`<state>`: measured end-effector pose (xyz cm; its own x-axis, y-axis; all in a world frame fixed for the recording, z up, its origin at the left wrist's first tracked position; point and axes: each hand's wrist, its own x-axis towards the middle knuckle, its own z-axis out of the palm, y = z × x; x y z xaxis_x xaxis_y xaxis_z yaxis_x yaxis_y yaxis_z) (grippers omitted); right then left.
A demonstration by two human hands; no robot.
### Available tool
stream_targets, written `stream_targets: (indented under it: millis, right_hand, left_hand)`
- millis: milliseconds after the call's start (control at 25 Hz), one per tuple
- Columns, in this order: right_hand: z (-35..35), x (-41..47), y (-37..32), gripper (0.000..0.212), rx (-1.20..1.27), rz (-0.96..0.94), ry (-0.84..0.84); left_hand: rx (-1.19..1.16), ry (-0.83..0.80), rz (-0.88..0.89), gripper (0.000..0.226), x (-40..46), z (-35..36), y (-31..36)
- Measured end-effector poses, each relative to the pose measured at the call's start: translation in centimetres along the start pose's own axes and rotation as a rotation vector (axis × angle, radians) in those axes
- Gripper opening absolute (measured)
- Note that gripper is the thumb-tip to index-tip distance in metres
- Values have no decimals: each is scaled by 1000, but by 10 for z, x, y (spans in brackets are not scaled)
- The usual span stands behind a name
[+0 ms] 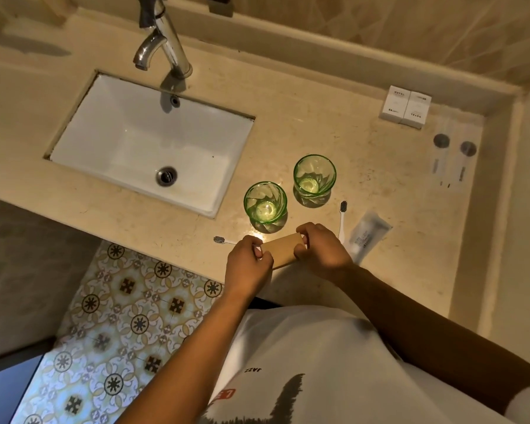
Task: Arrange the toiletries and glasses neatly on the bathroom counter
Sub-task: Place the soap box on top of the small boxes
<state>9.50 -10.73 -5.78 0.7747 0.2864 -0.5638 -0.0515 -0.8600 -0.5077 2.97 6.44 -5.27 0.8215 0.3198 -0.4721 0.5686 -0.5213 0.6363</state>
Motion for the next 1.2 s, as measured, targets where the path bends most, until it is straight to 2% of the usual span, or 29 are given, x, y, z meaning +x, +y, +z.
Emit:
stream_targets:
  millis: [160,320,440,560,800,1000,1080,1200]
  right_hand:
    - [-11,-6,3,46,118,49,66]
    - [-31,-16,19,35,270,85,205]
    - [-49,-28,42,34,373,148,262]
    - [-69,-35,68,30,507,261,414]
    - [-113,-30,106,28,599,409,569]
    - [-151,0,117,26,782,420,656]
    - [-168,17,119,20,910,419,691]
    - [-193,48,122,23,1016,392,694]
  left_hand:
    - [-24,17,35,20,-1,-1,7]
    - [-48,-64,78,16,-3,8,30]
    - [-27,-131,212,26,-6,26,56]
    - [1,-230,347,32,-6,45,89]
    - [99,-331,490,48,24,77,150]
    - [91,-283,544,39,65,87,199]
    - [46,-248,540,30,85,92,218]
    - [63,-201,535,17,119,105,245]
